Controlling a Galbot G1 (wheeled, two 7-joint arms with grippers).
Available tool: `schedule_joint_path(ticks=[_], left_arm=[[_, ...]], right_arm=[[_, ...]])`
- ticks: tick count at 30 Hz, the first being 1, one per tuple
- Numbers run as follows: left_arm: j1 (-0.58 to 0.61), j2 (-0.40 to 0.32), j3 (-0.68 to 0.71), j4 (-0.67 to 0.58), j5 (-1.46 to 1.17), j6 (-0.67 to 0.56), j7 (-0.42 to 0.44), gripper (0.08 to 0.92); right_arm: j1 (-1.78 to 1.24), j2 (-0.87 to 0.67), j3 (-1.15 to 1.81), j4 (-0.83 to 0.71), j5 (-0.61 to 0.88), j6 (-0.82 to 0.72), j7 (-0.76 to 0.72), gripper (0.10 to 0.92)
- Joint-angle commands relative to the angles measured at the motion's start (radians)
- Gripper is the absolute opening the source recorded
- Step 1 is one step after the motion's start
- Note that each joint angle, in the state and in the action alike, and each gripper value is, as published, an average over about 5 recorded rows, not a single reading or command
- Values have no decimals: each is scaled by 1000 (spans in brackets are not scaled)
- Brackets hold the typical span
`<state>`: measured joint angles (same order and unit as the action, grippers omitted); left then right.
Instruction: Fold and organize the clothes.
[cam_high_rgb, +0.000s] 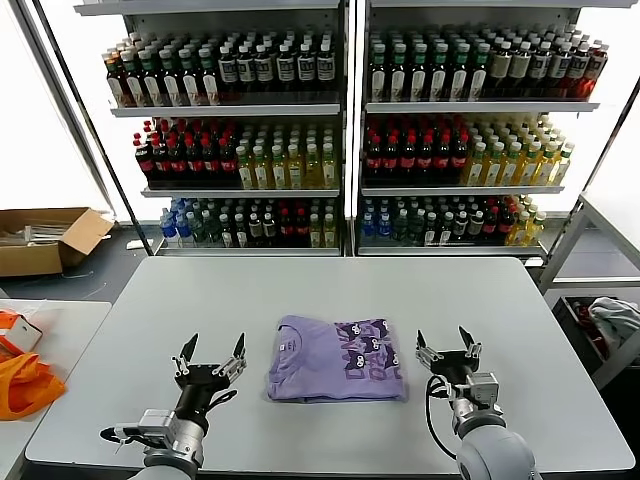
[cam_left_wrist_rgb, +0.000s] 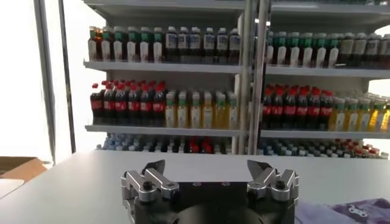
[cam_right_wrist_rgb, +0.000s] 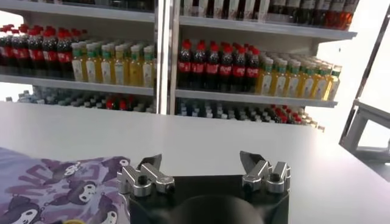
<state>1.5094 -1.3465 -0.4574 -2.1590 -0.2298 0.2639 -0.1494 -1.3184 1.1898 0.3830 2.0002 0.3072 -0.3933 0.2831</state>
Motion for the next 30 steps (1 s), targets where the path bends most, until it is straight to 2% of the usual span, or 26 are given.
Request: schedule_joint_path(ticks=[1,9,21,30], left_arm=[[5,0,-11,10,43,-45,27,823],[14,0,-33,4,98,-59,55,823],[19,-8,-21,6,88,-40,46,822],[28,-8,-26,-4,93,-27,84,822]], right_arm=[[-53,9,24,32,-7,15,4,823],[-72,10,23,49,-14,12,-3,823],[-78,17,25,69,-17,10,-6,823],[-80,33,22,78,-21,9,-8,823]])
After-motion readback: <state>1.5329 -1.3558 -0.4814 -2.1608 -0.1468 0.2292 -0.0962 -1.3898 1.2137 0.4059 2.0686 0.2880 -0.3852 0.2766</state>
